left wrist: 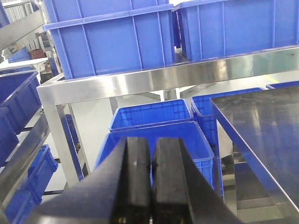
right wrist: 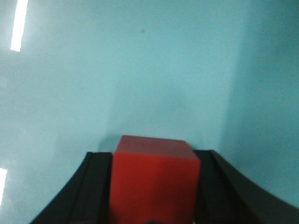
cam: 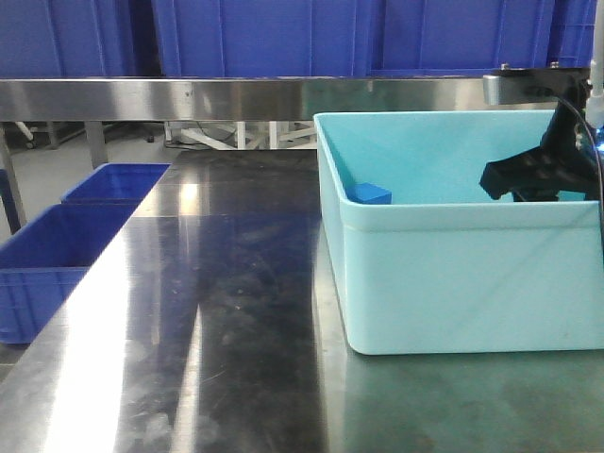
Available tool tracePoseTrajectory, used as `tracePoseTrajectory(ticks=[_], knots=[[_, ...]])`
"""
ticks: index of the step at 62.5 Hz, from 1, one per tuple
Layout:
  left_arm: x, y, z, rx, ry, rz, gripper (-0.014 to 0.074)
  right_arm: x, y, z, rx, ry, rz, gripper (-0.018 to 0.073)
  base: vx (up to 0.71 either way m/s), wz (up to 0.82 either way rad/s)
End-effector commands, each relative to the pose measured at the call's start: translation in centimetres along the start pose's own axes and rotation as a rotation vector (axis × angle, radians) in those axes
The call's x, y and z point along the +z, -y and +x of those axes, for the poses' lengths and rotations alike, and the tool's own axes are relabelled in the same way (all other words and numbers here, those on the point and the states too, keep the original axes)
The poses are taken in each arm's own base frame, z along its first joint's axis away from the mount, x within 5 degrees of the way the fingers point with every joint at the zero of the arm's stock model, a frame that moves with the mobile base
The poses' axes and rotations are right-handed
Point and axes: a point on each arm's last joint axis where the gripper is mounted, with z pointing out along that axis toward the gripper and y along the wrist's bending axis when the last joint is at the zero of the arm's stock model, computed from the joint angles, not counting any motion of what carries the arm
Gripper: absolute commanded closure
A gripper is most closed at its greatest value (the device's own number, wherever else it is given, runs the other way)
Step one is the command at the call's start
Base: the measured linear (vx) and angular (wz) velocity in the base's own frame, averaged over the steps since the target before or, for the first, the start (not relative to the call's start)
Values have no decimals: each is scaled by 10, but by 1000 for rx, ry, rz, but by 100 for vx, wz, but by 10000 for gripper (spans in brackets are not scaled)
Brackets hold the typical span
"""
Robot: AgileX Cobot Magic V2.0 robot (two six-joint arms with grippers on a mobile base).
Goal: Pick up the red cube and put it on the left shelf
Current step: 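Lower the open right gripper into the tub over the red cube, then close the right gripper on the red cube and lift it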
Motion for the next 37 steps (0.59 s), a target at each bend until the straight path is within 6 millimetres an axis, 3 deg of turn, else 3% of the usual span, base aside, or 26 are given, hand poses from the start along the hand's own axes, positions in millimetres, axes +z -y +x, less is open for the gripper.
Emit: tracePoseTrajectory(ticks=[1,5,9,19,37], knots=[[1,0,0,-5,62,-4,491,-28,0,-16,-12,145,1,410,0,0],[1,0,0,-5,62,-4,491,-33,0,-16,-12,167,1,523,0,0],[1,0,0,-5,62,-4,491,-40,-1,-18,-12,204,-1,489,0,0],[1,0,0,-5,62,-4,491,-68,-1,-22,-13,332,-5,503,0,0],[1,0,0,-5,62,-4,491,-153,-2,-11,-14,638,-18,503,0,0]])
